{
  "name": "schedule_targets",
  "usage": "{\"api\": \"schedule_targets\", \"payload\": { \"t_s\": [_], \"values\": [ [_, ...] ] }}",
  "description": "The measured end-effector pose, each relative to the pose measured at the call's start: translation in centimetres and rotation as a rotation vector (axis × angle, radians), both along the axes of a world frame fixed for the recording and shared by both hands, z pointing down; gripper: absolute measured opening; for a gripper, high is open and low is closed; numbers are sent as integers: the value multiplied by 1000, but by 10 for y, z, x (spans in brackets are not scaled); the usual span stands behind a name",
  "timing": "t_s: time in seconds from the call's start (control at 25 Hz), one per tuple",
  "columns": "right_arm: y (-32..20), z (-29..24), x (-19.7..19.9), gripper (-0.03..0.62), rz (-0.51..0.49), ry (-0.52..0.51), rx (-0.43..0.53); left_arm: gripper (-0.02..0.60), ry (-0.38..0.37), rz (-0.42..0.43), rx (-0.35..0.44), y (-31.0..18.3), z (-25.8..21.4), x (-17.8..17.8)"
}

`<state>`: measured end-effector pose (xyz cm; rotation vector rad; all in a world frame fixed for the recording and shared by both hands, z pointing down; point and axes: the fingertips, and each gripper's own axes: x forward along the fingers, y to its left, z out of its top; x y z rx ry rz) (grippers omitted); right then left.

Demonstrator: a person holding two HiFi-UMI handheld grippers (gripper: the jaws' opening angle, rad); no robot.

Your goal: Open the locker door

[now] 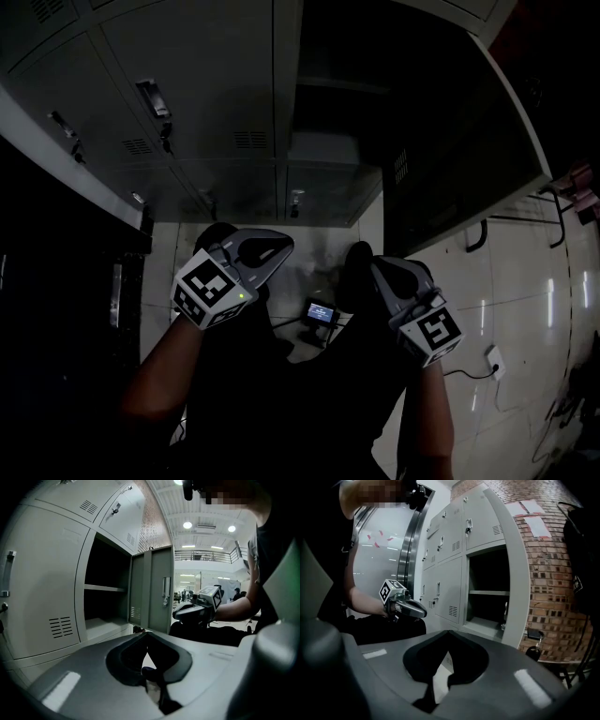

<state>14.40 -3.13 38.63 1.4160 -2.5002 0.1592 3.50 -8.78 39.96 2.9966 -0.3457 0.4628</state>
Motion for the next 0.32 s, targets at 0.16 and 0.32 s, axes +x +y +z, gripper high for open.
{"api": "schedule_targets", "payload": {
  "t_s": [0.16, 0.32],
  "values": [
    [1, 0, -1, 0, -4, 7, -3, 12, -4, 1, -3, 1, 0, 0],
    [1, 0, -2, 1, -10, 7, 0, 12, -8, 2, 0, 1, 1, 0]
  ]
}}
